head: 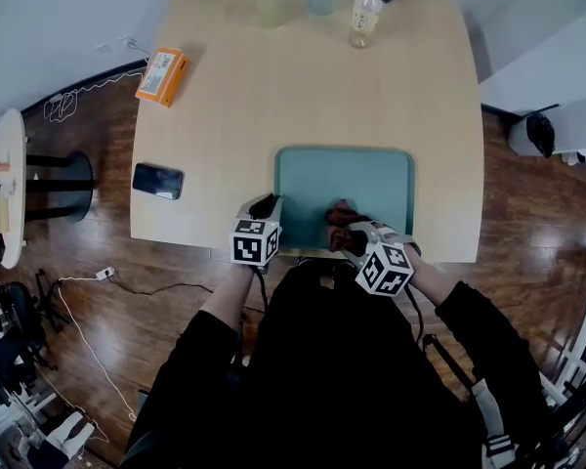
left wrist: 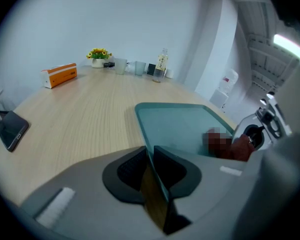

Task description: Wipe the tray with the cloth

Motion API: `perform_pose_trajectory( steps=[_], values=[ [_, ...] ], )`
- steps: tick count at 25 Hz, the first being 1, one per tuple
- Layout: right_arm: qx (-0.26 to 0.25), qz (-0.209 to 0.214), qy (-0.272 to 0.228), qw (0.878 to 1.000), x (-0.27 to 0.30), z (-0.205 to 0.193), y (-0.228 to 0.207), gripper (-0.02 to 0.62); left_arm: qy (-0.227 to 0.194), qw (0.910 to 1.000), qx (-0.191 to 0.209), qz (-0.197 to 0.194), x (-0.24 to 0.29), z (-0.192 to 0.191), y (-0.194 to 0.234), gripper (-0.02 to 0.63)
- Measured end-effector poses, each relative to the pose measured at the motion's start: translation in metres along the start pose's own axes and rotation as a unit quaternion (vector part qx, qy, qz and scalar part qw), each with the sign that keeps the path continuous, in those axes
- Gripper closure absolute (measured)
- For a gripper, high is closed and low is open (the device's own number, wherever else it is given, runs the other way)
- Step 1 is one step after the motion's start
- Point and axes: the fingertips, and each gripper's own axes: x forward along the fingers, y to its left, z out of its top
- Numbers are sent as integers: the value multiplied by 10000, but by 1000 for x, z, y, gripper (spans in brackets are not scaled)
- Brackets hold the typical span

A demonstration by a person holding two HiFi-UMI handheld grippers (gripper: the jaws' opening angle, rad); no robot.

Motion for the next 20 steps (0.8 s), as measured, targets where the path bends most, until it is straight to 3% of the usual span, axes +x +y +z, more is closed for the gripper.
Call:
perform_pose_trajectory(
  steps=[6, 11, 14, 20],
  values=[
    [-84, -9, -76, 9999, -1, -5, -30, 489, 8, 10000, 5, -17, 1, 1, -2, 575],
    [656, -663, 5, 9956, -10, -15, -130, 489, -5, 10000, 12, -12, 1, 1, -2, 577],
    [820, -926, 155, 9922, -18, -22, -176, 489, -4, 10000, 21, -12, 0, 2, -3, 577],
    [559, -794, 233, 9950, -23, -18, -177, 489, -33, 10000, 46, 15, 0, 1, -1, 575]
  ],
)
